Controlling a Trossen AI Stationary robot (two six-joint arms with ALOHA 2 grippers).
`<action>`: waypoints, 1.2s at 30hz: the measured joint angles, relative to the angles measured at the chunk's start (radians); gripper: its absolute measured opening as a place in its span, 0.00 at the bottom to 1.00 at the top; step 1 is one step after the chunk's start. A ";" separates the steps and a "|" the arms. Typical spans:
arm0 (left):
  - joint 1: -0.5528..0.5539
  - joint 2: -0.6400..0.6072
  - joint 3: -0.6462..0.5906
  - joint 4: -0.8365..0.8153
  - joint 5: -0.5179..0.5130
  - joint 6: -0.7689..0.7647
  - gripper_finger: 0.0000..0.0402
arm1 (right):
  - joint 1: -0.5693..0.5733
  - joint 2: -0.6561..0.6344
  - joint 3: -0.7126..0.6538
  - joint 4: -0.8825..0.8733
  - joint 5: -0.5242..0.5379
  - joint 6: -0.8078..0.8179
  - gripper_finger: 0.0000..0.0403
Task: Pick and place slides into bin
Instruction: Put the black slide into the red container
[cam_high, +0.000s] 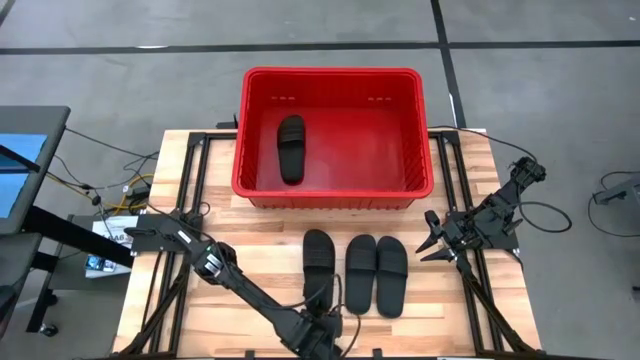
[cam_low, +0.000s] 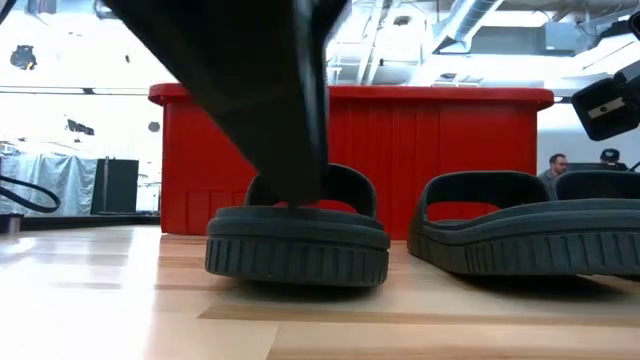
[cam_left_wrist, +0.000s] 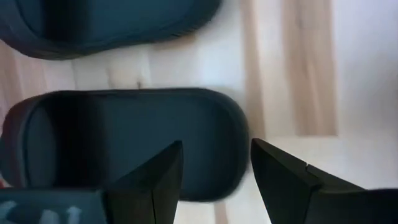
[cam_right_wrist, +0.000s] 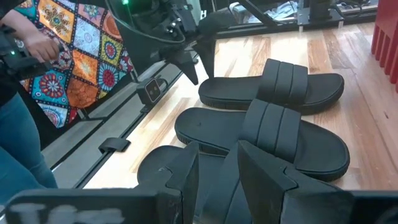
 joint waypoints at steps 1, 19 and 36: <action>0.007 0.004 0.002 0.001 0.008 0.000 0.45 | 0.000 0.000 0.000 0.000 0.000 0.000 0.26; 0.023 0.026 -0.168 0.161 0.085 -0.072 0.44 | 0.000 0.000 0.000 0.002 0.000 0.000 0.26; 0.011 0.026 -0.165 0.171 0.064 -0.134 0.06 | 0.000 0.000 0.000 0.001 0.000 0.000 0.26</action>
